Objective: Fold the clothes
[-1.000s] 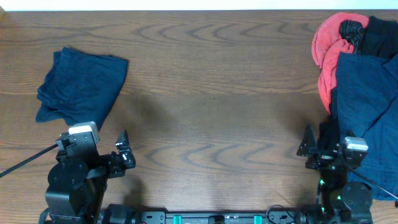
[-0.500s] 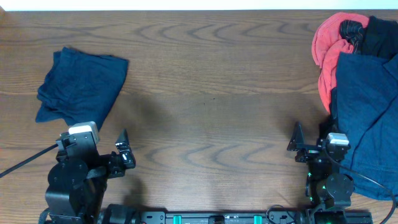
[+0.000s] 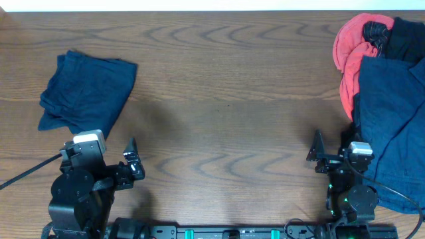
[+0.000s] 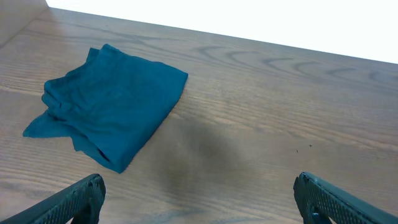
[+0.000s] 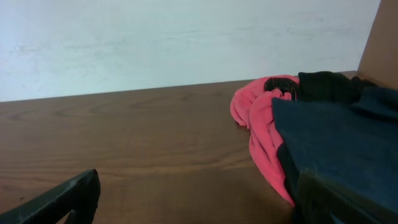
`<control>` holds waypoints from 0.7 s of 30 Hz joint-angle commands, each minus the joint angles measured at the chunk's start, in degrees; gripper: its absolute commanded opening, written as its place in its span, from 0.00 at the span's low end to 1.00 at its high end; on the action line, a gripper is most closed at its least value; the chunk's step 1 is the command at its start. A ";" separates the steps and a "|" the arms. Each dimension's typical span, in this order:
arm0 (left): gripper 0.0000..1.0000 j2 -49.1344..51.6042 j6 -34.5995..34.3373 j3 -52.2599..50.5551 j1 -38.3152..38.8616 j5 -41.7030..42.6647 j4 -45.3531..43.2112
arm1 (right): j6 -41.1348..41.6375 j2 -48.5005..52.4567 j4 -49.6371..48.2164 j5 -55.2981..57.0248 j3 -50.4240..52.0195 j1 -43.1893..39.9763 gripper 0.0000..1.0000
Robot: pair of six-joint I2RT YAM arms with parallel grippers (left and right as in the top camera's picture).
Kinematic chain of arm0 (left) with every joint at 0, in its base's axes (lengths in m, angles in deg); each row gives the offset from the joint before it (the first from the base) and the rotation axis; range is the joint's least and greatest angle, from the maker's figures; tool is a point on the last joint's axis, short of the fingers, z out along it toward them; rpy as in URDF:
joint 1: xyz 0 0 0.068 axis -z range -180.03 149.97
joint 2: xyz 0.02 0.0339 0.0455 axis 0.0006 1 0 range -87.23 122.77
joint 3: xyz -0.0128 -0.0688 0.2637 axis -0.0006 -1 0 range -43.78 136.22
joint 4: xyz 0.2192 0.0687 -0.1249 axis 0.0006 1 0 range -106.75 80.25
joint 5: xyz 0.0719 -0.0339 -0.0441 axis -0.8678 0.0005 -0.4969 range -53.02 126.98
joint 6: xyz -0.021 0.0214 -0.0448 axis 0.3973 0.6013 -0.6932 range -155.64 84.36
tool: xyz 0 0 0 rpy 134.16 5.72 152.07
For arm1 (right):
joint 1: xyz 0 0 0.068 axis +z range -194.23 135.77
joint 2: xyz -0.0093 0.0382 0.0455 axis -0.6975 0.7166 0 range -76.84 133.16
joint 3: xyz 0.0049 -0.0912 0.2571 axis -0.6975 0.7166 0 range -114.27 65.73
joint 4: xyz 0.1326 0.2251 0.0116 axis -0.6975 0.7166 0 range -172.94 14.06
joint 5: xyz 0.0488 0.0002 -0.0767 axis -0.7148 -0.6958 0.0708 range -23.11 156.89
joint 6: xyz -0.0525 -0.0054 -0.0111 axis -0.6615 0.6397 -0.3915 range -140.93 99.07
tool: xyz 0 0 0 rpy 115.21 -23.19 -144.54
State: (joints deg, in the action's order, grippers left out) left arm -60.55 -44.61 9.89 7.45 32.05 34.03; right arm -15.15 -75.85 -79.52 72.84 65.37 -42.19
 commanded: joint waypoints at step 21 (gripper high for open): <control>0.98 -7.13 2.97 -4.33 -2.91 -3.54 4.98 | -0.72 -0.11 0.24 -0.22 0.02 -0.55 0.99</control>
State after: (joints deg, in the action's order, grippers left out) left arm -64.49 -42.65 8.23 6.07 29.28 38.73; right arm -15.15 -75.85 -79.52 72.84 65.37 -42.19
